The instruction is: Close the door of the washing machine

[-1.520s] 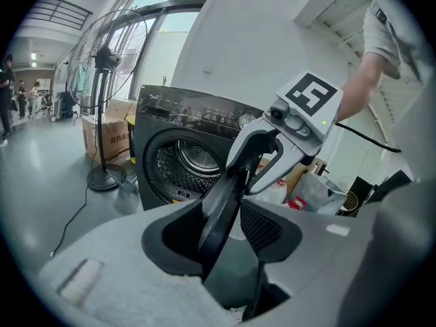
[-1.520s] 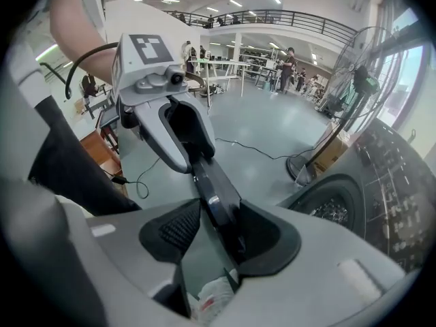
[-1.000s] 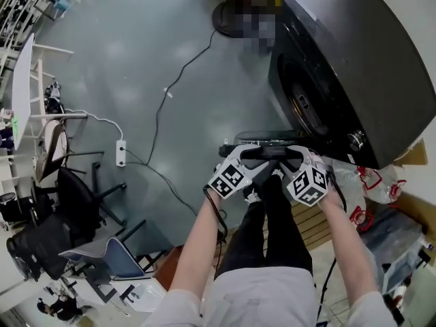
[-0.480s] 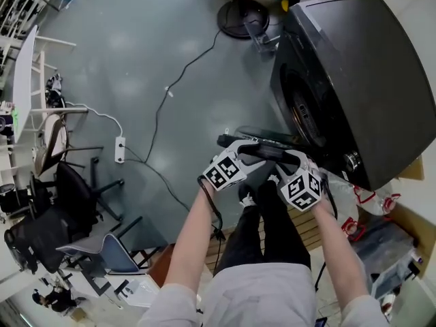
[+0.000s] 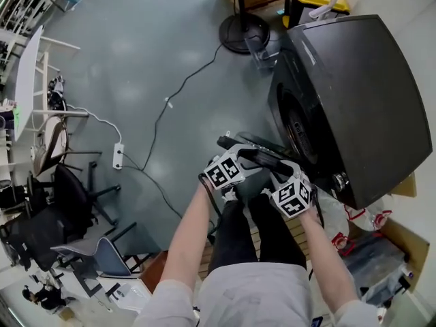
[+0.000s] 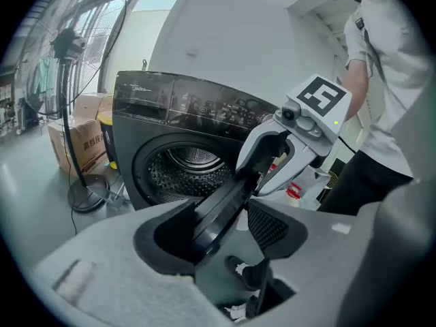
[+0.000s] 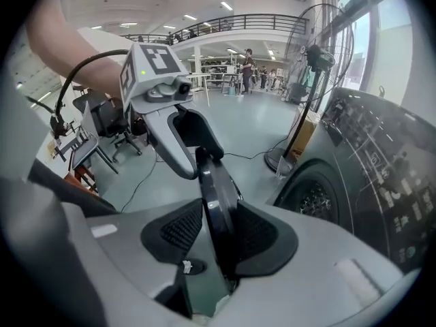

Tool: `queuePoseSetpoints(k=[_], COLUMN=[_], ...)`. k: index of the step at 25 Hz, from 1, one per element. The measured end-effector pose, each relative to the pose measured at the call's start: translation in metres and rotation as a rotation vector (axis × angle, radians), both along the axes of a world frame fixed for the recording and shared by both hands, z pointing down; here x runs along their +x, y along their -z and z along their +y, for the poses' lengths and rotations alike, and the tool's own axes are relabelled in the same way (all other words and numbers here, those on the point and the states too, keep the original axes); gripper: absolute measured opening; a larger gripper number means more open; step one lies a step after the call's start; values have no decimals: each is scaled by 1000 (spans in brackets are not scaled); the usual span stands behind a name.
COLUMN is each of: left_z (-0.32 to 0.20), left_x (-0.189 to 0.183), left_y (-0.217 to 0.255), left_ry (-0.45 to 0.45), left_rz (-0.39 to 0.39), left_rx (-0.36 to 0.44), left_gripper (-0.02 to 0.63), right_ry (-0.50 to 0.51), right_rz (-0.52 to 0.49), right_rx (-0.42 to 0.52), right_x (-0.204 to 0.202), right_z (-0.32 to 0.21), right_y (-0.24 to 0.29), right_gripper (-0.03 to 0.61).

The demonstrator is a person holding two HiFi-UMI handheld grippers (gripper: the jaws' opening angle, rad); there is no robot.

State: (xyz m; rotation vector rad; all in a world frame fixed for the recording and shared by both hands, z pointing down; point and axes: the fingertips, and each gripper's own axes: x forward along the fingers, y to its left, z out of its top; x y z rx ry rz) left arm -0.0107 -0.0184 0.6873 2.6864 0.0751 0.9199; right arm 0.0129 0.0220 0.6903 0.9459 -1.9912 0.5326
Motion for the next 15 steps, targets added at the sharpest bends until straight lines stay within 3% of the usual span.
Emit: queuePoseSetpoints(k=[7, 15], left_z=[-30, -50], left_x=[16, 33], left_y=[1, 1], left_ry=[-5, -113], left_rz=[13, 27], left_rx=[32, 4], left_gripper=[270, 285], right_ry=[-134, -320], right_rz=[10, 38], right_rx=[25, -20], right_x=[9, 20], right_z=[-27, -46], right_y=[0, -1], right_gripper=[156, 161])
